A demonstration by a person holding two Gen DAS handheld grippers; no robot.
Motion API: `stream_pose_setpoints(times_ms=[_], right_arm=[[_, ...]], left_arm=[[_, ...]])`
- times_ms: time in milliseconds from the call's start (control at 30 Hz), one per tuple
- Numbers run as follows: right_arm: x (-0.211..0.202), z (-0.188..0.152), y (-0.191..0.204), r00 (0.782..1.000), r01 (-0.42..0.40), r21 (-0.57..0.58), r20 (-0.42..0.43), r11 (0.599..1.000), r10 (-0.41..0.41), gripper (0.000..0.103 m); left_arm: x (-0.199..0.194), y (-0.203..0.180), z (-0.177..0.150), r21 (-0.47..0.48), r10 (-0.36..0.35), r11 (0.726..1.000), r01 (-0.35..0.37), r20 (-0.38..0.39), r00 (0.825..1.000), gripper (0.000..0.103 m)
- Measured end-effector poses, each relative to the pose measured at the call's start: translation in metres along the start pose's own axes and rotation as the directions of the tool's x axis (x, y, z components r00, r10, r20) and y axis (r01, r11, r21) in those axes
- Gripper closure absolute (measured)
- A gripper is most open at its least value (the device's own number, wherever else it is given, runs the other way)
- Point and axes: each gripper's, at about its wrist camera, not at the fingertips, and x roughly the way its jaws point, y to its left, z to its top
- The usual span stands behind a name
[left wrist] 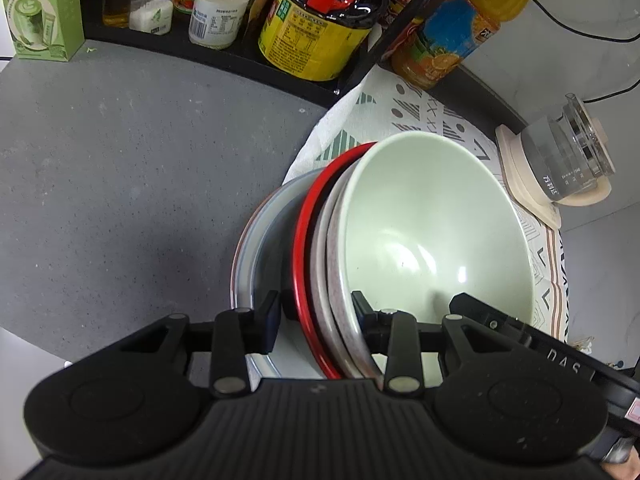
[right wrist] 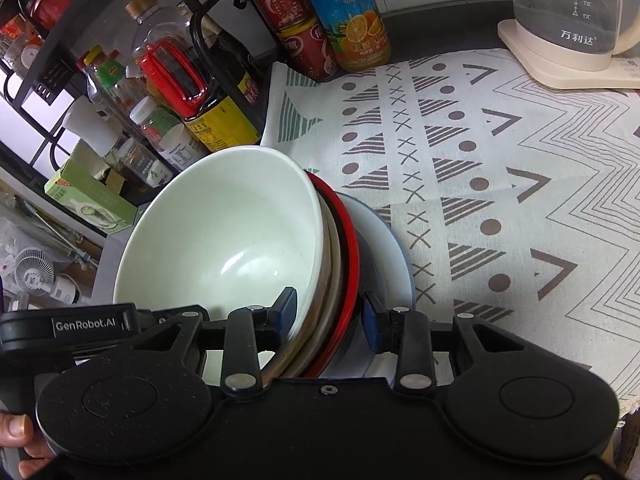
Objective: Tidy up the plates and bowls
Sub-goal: 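Lower the bowl stack onto the plates and open both grippers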
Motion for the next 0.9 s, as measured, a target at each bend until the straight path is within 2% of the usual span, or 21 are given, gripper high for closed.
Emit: stream_pose_setpoints(times_ms=[233, 333, 433, 500, 600, 633, 700, 833, 900], right_arm=[[0.0, 0.0, -0.003, 1.0, 0.016, 0.036, 0.02, 0.999, -0.016, 0.07], [0.0, -0.001, -0.002, 0.999, 0.026, 0.044, 0.027, 0.999, -0.027, 0.069], [-0.004, -0.002, -0.003, 0.998, 0.035, 0.066, 0.043, 0.997, -0.038, 0.066], [-0.008, -0.002, -0.003, 0.997, 0.043, 0.077, 0.058, 0.996, -0.048, 0.054], [-0.018, -0.004, 0.0, 0.992, 0.059, 0.086, 0.102, 0.995, -0.068, 0.039], [-0.022, -0.005, 0.001, 0.991, 0.061, 0.089, 0.114, 0.994, -0.071, 0.037], [-0.027, -0.006, 0.002, 0.988, 0.069, 0.102, 0.133, 0.992, -0.082, 0.025], [-0.041, -0.013, 0.01, 0.975, 0.101, 0.117, 0.188, 0.988, -0.122, 0.016], [-0.048, -0.018, 0.014, 0.967, 0.116, 0.132, 0.212, 0.984, -0.142, 0.007]], left_arm=[[-0.001, 0.001, 0.001, 0.004, -0.017, 1.0, 0.017, 0.016, 1.0, 0.069], [-0.008, -0.002, 0.003, 0.034, -0.009, 0.999, 0.008, 0.034, 0.999, 0.065], [-0.012, 0.001, 0.007, 0.032, -0.002, 0.999, 0.001, 0.027, 1.0, 0.054], [-0.017, 0.003, 0.008, 0.032, -0.006, 0.999, 0.006, 0.03, 1.0, 0.042], [-0.025, 0.005, 0.009, 0.054, -0.025, 0.998, 0.023, 0.039, 0.999, 0.029], [-0.027, 0.004, 0.01, 0.066, -0.028, 0.998, 0.025, 0.043, 0.999, 0.028], [-0.032, 0.002, 0.011, 0.096, -0.034, 0.995, 0.029, 0.049, 0.998, 0.025], [-0.043, -0.001, 0.011, 0.174, -0.05, 0.984, 0.039, 0.058, 0.997, 0.021], [-0.046, -0.001, 0.011, 0.203, -0.057, 0.978, 0.042, 0.066, 0.996, 0.018]])
